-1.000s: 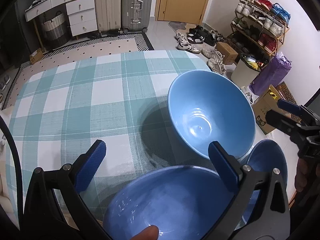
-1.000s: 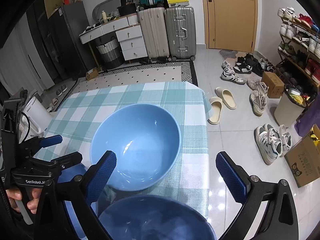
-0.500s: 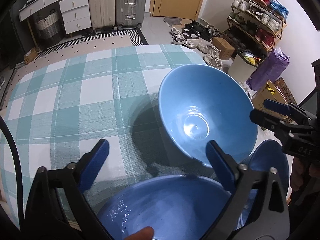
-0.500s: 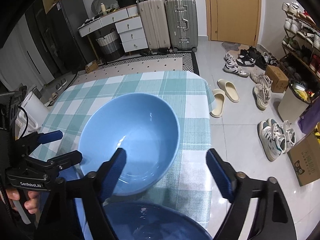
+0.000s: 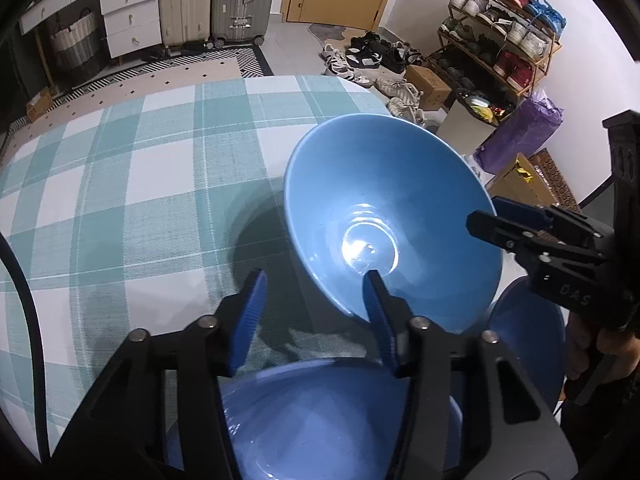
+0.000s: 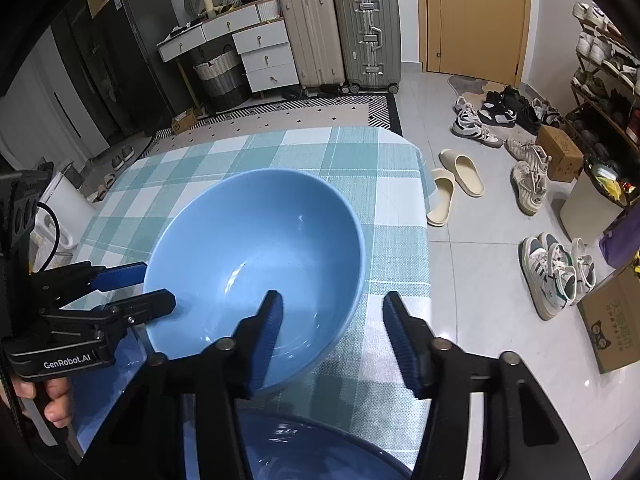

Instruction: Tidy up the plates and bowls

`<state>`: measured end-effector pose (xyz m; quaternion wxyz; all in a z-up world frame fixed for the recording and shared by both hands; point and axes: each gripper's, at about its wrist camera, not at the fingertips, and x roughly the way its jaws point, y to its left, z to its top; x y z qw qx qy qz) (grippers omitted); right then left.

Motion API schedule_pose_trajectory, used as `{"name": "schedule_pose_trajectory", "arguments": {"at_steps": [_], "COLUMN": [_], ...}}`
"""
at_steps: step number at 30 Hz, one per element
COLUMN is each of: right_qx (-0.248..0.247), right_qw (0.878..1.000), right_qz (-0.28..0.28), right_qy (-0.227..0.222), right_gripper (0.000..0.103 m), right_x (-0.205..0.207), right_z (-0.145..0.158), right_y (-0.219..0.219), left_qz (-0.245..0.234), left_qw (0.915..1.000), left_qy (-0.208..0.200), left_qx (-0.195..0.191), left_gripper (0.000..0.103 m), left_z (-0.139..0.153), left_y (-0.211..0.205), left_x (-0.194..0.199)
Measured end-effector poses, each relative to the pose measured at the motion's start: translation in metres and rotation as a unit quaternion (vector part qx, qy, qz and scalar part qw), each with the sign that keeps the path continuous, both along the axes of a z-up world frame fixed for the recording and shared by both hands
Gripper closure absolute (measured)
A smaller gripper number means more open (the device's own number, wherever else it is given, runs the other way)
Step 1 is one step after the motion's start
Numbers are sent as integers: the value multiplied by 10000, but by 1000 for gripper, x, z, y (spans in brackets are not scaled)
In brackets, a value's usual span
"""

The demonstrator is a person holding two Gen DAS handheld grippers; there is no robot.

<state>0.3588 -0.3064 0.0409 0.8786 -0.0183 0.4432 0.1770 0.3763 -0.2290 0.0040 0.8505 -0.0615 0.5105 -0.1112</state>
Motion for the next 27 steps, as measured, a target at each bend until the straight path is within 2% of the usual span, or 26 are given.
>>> {"name": "schedule_pose_trajectory", "arguments": {"at_steps": [5,7,11,27], "right_qx": [-99,-140,-220,-300], "right_qw": [9999,9999,9997,9995], "right_qz": [-18,-17,-39,-32], "right_qy": [-3,-15,-60,-134], "right_gripper": [72,75,80,80], "right_x": [1,1,1,1], "right_z": [-3,-3,-3,-2], "right_y": [3,4,4,4], "left_qz": [-73,-111,-124,-103], "left_qw": [9999,9998,9999,9999], "left_qy": [-15,-21,-48,-83], "left_qx": [-101,-149,-101,-74], "left_gripper": [71,78,79,79], "left_z": [0,0,1,4], "left_y": [-3,-5,-7,-7], "left_x": [0,0,1,1]}}
